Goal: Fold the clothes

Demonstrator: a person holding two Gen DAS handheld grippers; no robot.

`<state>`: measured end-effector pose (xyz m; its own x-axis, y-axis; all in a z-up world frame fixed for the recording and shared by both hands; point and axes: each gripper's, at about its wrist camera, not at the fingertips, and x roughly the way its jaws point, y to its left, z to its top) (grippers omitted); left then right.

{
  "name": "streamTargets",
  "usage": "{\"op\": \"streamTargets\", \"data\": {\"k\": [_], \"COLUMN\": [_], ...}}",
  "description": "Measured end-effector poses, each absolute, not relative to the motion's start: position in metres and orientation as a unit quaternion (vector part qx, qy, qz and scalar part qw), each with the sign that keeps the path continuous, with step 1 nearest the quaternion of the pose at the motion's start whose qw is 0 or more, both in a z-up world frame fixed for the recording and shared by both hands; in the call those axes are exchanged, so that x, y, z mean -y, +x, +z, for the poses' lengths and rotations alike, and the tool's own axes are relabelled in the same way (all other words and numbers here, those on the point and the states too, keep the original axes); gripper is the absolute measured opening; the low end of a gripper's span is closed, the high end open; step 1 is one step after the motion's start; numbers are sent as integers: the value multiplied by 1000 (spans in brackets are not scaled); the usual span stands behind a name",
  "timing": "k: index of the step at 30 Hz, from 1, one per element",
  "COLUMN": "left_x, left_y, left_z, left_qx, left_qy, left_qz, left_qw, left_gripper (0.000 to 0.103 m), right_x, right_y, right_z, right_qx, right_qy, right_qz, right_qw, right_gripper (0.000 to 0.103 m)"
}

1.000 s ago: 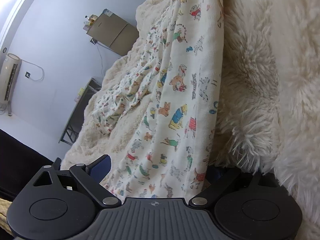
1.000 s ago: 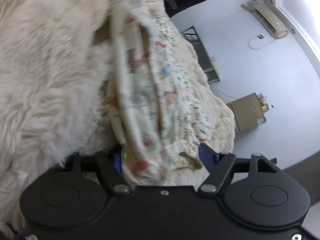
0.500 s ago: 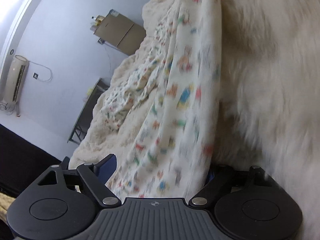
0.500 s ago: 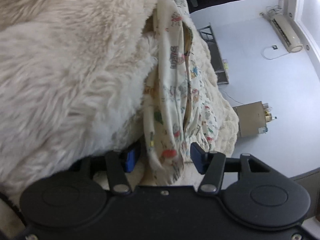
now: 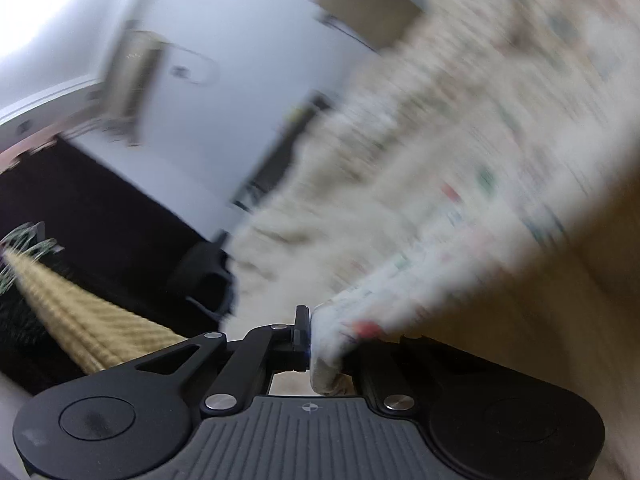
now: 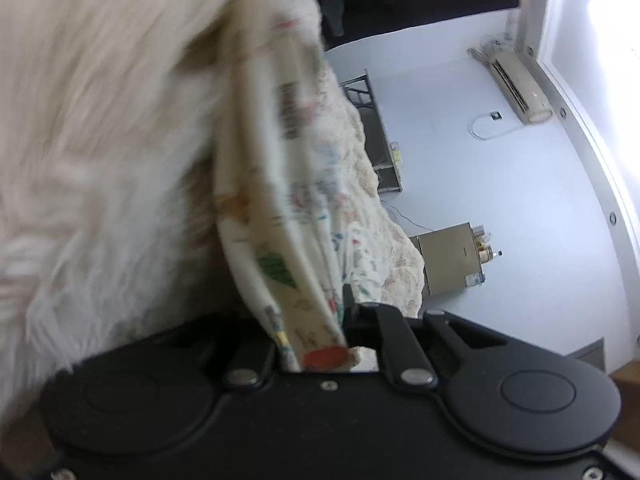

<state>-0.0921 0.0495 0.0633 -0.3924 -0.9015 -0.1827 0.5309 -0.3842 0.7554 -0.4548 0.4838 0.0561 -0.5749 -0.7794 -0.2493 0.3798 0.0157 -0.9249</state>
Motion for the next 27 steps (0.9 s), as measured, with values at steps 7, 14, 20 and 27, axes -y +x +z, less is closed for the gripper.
{"op": "streamTargets", "data": {"k": [7, 14, 20, 27], "left_x": [-27, -37, -45, -31], "left_y": [-64, -36, -9, -35], "left_z": [165, 242, 291, 255], "left_qx": [309, 305, 285, 266], "left_qy": [204, 141, 88, 148], "left_qz": [-772, -767, -769, -790], "left_qw": [516, 548, 566, 532], "left_gripper": [1, 2, 2, 1], "right_x": [-501, -529, -552, -549], "right_y": [-423, -377, -338, -325], "right_z": [108, 142, 165, 149], "right_qx": [-572, -576, -562, -562], "right_qy": [-193, -158, -102, -88], "right_qz": [-668, -647, -635, -624], "right_qw": [434, 474, 520, 536], "right_gripper": [4, 3, 4, 20]}}
